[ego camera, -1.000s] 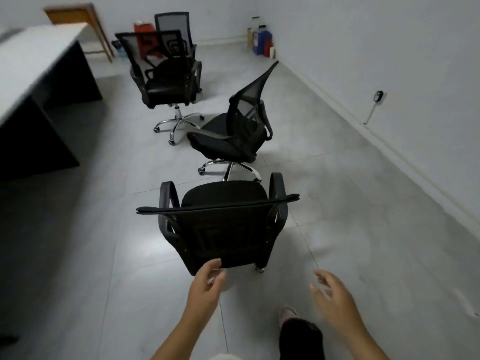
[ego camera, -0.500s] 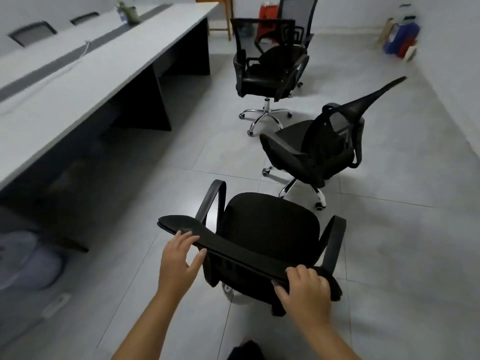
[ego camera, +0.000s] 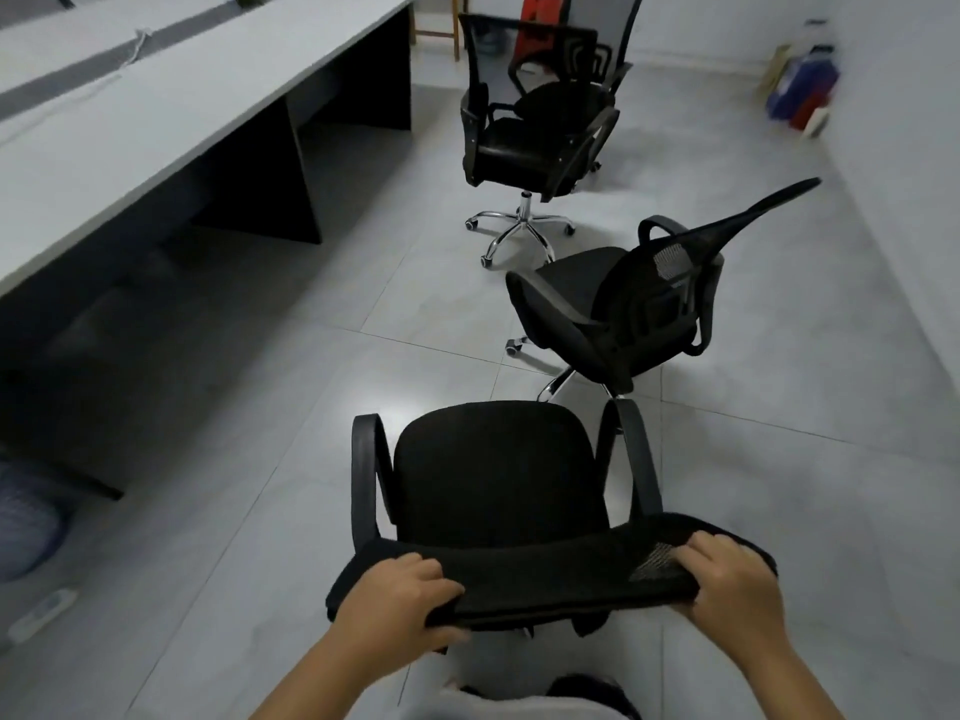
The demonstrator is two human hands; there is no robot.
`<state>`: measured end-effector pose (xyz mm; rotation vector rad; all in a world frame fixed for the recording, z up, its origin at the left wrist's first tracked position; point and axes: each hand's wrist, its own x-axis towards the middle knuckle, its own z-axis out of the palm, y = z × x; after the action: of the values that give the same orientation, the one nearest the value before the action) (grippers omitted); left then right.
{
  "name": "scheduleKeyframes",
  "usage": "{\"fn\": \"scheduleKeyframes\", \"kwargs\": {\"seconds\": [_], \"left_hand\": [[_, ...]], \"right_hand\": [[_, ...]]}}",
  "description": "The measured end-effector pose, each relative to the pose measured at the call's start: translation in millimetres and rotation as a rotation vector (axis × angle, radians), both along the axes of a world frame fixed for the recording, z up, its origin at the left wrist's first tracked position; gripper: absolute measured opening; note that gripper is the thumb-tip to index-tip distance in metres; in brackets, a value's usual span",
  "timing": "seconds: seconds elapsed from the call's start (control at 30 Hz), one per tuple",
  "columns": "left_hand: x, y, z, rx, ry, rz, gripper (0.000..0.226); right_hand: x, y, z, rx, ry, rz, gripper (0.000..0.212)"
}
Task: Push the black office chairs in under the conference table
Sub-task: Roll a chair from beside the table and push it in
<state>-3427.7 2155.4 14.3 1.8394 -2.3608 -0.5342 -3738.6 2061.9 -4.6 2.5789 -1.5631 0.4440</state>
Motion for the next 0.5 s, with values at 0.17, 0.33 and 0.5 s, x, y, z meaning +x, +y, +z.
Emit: {"fn": "scheduleKeyframes", "kwargs": {"seconds": [0.17,0.33,0.5], "left_hand": [[-34,-7,2,-0.097,-0.05,0.051,0.043],[-50,-20,-4,-0.274,-0.141,0.226,0.03],[-76,-14,-16,-0.421,-0.097,0.536,0.082]], "right_hand": [[-17,-63,5,0.005,0.026,0.155,0.043],[-11,-108,5,0.02,0.04,0.375,0.048],[-1,-142,-3,-0.033,0.068,0.57,0.05]]}}
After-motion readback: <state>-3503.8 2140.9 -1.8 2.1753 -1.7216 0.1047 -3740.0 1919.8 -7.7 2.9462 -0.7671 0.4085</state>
